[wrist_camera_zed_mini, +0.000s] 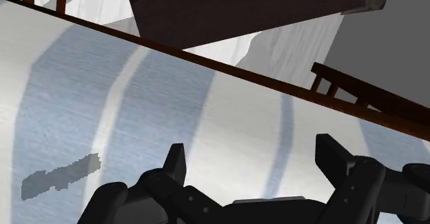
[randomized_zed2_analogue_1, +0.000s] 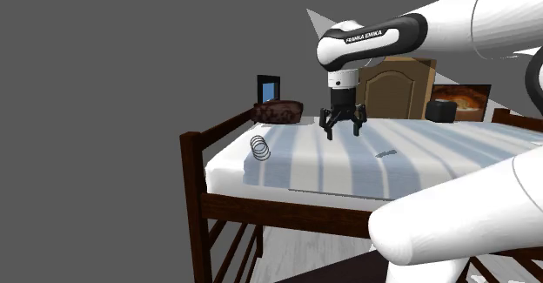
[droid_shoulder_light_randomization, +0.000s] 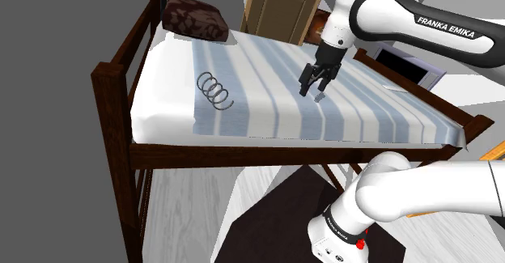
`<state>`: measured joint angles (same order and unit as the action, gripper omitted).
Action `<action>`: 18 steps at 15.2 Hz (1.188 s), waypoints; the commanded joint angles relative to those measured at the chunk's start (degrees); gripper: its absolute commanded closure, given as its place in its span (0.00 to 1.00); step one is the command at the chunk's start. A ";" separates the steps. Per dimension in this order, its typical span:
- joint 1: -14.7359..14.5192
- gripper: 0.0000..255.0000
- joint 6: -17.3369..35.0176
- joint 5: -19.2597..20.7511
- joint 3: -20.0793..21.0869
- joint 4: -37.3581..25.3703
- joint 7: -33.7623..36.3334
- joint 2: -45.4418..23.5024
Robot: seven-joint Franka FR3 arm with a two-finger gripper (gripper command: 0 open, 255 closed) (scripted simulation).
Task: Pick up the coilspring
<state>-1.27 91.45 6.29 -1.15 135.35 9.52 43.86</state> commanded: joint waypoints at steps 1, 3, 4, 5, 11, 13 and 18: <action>0.00 0.00 0.00 0.00 0.00 0.00 0.00 0.00; -1.00 0.00 1.94 -0.91 1.34 -1.40 0.87 -3.19; -1.47 0.00 2.87 -1.32 2.01 -2.18 1.29 -4.81; -1.92 0.00 3.75 -1.69 2.67 -3.02 1.70 -6.45; -4.29 0.00 8.27 -3.15 6.60 -9.18 4.06 -16.55; -4.96 0.00 9.44 -3.31 7.90 -11.66 4.84 -20.01; -6.55 0.00 11.56 -2.95 11.08 -18.80 6.90 -28.83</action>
<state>-7.53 102.51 3.15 9.26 118.53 15.95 17.39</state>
